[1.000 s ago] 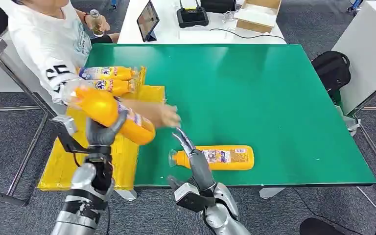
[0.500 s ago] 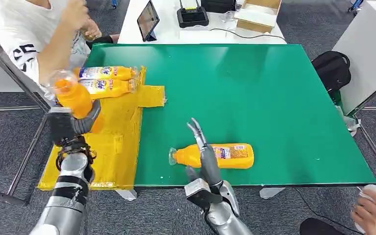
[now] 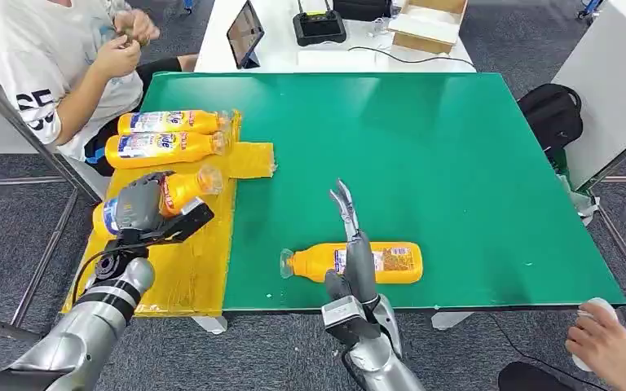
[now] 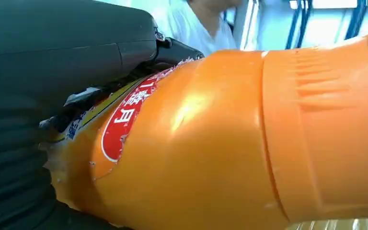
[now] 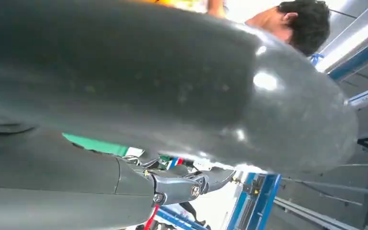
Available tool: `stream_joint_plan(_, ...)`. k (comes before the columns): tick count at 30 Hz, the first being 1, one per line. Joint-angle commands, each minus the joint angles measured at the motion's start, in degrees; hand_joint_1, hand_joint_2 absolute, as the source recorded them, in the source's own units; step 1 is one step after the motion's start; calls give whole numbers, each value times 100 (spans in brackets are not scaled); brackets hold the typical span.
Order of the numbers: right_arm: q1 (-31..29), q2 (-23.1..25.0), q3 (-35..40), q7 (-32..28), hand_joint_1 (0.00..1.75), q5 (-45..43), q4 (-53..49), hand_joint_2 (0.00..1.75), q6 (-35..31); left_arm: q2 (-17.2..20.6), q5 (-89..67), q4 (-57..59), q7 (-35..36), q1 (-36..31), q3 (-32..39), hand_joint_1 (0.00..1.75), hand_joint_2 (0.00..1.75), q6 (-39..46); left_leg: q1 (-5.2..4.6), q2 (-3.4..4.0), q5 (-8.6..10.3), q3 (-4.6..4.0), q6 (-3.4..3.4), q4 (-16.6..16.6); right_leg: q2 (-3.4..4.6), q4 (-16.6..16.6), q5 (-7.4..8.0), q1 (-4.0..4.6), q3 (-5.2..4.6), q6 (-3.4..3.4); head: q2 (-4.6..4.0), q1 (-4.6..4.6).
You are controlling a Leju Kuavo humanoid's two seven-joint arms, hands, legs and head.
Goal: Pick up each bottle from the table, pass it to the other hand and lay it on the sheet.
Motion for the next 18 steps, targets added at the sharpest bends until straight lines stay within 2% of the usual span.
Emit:
stream_joint_plan(1, -207, -18, 48, 6, 0, -34, 68, 0, 7, 156, -12, 966, -1, -563, -242, 175, 175, -444, 3, 6, -5, 11, 6, 3, 0, 1, -3, 6, 12, -15, 0, 2)
stream_joint_plan(15, -217, 2, 72, 81, 0, -58, 194, 0, 117, 214, 26, 1106, 38, -539, -143, 175, 175, -976, 3, 10, -5, 13, 5, 0, 5, -2, -1, 6, 13, -14, 0, 2)
stream_joint_plan(18, -224, 10, 68, 103, 0, -63, 240, 0, 150, 251, -204, 1156, 211, -536, -280, 175, 175, -1026, 8, 18, -15, 46, 11, -2, 6, -6, -8, 15, 46, -32, 0, 0)
